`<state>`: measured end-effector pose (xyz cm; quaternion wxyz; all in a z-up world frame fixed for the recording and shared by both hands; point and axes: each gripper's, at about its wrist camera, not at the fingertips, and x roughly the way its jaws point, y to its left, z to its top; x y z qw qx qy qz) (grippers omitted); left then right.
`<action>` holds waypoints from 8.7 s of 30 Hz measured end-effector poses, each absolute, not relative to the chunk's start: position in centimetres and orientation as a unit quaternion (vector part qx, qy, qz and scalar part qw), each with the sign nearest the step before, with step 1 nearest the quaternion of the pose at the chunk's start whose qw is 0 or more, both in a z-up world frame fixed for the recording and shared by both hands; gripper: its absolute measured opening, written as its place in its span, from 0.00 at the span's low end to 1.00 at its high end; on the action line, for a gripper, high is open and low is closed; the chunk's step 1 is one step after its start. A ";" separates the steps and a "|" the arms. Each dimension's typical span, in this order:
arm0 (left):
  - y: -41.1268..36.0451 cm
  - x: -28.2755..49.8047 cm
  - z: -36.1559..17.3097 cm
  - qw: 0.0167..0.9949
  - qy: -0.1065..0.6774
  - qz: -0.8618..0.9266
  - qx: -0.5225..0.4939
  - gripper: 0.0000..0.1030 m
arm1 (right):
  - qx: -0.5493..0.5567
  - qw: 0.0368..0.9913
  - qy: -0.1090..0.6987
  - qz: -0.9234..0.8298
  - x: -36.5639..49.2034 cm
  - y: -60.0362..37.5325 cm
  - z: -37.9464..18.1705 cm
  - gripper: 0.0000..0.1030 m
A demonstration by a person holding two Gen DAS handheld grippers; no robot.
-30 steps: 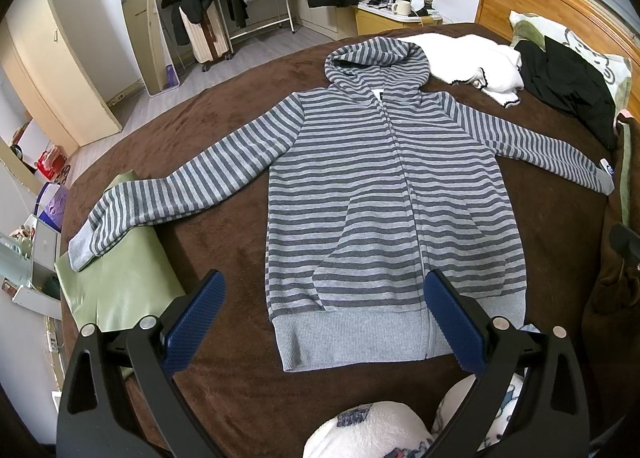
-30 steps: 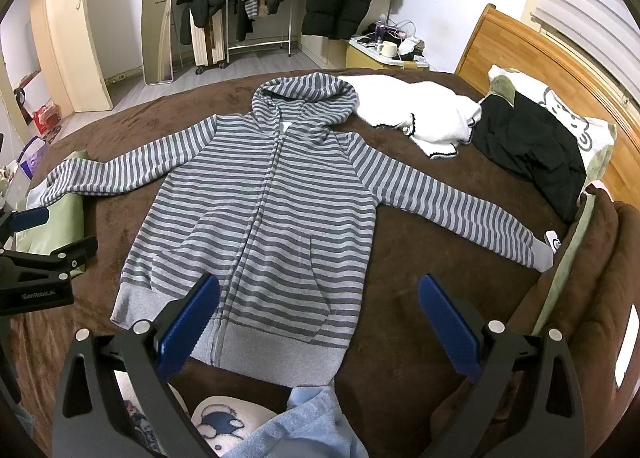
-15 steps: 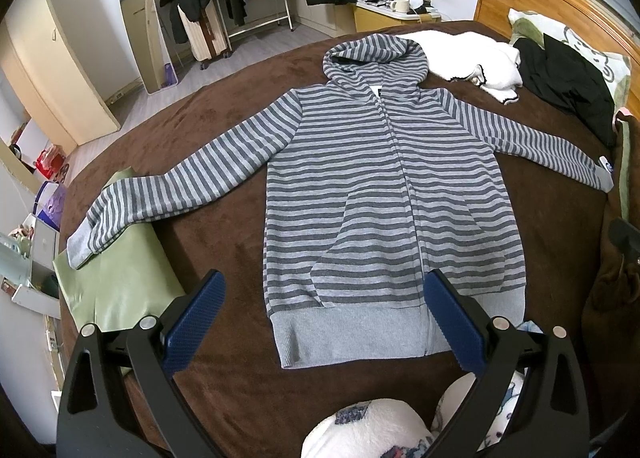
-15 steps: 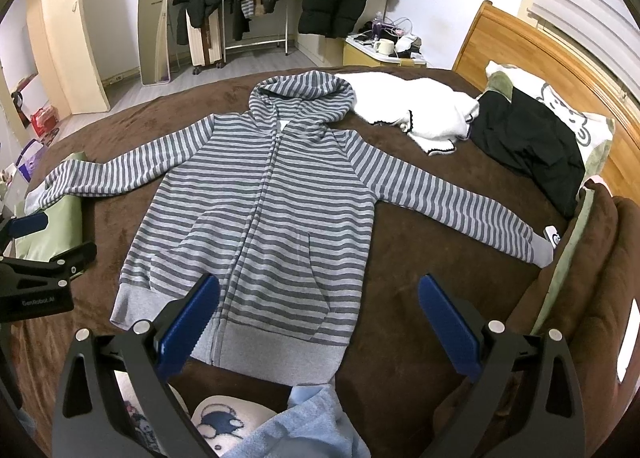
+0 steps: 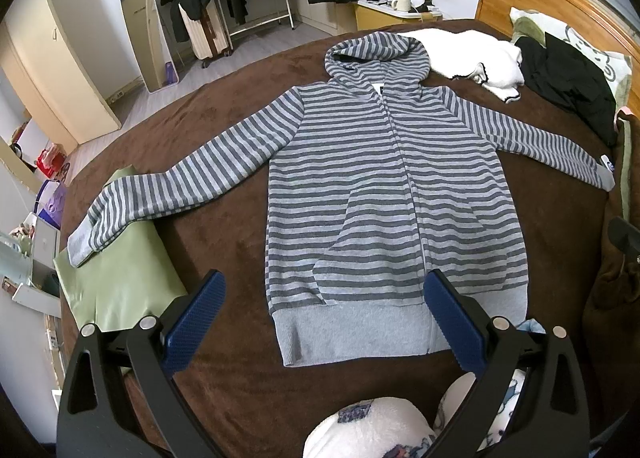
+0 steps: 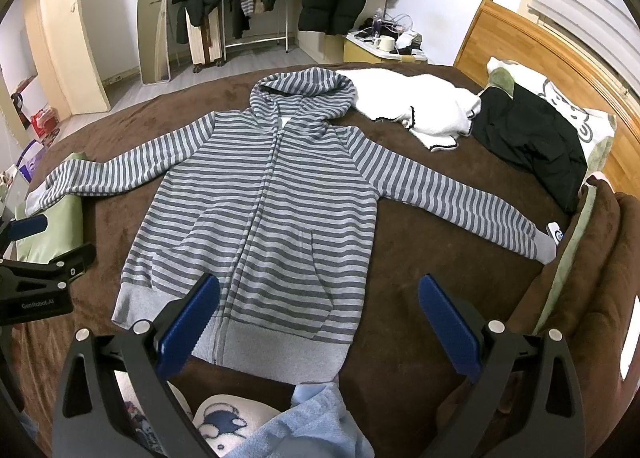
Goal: Fold large clothes
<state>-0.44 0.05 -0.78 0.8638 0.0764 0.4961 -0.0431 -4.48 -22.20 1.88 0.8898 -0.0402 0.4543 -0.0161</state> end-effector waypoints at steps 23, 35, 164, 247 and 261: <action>0.2 -1.1 -0.6 0.866 0.493 -0.046 0.065 0.94 | -0.042 0.888 0.457 -0.013 -4.6 -21.5 1.8 0.95; 0.0 -0.2 -1.4 0.861 0.502 -0.046 0.064 0.94 | -0.039 0.883 0.466 -0.019 -4.1 -22.0 0.7 0.95; -4.5 26.5 -18.8 0.874 0.472 -0.092 0.070 0.23 | -0.040 0.863 0.487 0.124 21.0 -26.6 -19.8 0.25; -26.2 27.7 -14.8 0.848 0.428 -0.279 0.145 0.94 | 0.171 0.873 0.383 -0.248 12.5 -52.0 -15.3 0.84; -31.6 28.9 -21.4 0.792 0.486 -0.311 0.200 0.94 | 0.253 0.804 0.351 -0.407 9.2 -65.9 -19.5 0.84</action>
